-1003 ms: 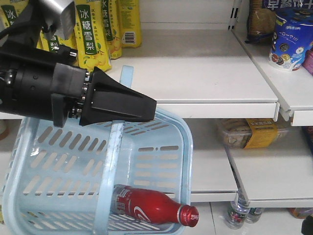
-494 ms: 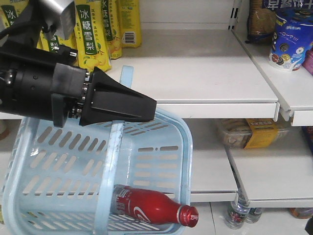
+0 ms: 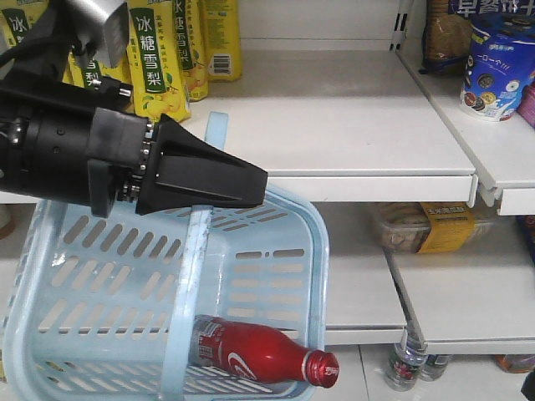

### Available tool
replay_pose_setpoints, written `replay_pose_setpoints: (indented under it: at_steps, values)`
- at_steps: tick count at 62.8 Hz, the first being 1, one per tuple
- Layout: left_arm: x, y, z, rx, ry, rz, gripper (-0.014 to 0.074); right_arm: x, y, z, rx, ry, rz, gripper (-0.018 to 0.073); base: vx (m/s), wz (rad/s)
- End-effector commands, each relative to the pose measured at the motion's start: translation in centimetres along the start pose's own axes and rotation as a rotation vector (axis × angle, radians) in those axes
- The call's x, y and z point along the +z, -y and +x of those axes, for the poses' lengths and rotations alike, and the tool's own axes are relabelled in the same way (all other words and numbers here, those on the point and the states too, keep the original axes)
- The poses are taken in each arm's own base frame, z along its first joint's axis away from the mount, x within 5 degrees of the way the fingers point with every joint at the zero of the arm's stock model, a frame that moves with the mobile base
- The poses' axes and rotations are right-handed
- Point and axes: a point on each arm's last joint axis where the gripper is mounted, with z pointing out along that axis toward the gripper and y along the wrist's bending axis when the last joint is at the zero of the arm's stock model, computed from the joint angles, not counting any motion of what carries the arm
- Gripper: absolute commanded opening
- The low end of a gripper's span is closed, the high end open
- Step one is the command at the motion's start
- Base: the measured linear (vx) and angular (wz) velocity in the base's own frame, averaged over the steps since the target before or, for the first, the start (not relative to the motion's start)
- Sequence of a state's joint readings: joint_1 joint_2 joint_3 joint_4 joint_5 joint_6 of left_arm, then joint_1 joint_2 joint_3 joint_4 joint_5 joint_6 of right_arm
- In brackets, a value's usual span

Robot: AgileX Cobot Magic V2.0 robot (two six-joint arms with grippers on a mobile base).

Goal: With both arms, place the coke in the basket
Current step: 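Withdraw the right gripper and swing the basket away from the shelf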

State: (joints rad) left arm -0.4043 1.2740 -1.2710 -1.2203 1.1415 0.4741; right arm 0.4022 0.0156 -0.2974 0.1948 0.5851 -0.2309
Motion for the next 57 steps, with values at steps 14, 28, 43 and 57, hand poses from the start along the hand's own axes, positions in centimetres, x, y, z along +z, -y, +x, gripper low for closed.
replay_pose_setpoints:
  at_steps: [14, 28, 43, 57]
  values:
    - [-1.2, 3.2, -0.7, 0.01, 0.084, 0.13, -0.0006, -0.2, 0.2, -1.3, -0.003, 0.081, 0.021, -0.0005, 0.0, 0.0]
    - [-1.4, 3.1, -0.1, 0.142, 0.045, 0.083, -0.0006, -0.2, 0.2, -1.3, -0.003, 0.081, 0.021, -0.0005, 0.0, 0.0]
    - [-1.9, 4.0, 1.0, 0.16, -0.031, 0.088, -0.0006, -0.2, 0.2, -1.3, -0.004, 0.081, 0.021, -0.0005, 0.0, 0.0]
    - [-3.7, 5.9, 2.3, 0.233, -0.017, 0.012, -0.0006, -0.2, 0.2, -1.3, -0.004, 0.081, 0.021, -0.0005, 0.0, 0.0]
